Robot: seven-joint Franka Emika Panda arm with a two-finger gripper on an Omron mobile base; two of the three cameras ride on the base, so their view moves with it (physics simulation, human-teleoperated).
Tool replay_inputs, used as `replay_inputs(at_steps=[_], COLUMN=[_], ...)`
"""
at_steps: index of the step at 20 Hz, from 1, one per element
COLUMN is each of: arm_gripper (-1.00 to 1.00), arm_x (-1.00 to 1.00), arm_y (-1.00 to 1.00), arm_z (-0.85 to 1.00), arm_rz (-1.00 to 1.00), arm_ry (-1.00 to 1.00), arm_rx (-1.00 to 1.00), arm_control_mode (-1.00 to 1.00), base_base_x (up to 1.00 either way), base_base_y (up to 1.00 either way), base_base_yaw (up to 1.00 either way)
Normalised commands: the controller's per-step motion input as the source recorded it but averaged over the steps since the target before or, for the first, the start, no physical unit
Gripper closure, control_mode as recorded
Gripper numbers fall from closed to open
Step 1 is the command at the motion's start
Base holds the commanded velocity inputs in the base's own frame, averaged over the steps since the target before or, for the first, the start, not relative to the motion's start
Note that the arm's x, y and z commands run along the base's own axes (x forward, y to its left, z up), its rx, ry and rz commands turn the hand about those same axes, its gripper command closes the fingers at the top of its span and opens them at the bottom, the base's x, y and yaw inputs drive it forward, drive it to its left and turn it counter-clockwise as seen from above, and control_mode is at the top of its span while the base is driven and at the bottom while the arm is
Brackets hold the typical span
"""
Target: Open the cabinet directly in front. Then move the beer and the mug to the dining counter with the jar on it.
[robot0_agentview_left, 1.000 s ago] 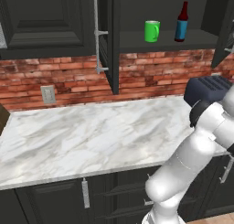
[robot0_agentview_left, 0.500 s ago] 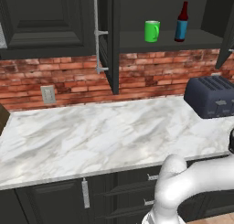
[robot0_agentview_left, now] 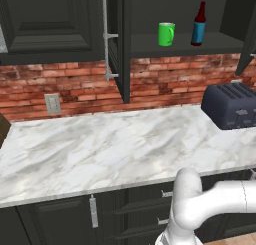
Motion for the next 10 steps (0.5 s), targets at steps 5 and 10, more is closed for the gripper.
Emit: replay_inputs(at_steps=[5,10], arm_gripper=[-1.0,-1.0], arm_x=[-1.0,-1.0], arm_y=[1.0,1.0], arm_z=[-1.0,-1.0], arm_rz=[0.0,-0.09], arm_ry=[-0.29,-0.23], arm_rx=[-0.25,-0.08], arm_control_mode=[-1.0,-1.0], base_base_x=[0.0,0.0], base_base_y=[0.0,0.0], base_base_yaw=[0.0,0.0])
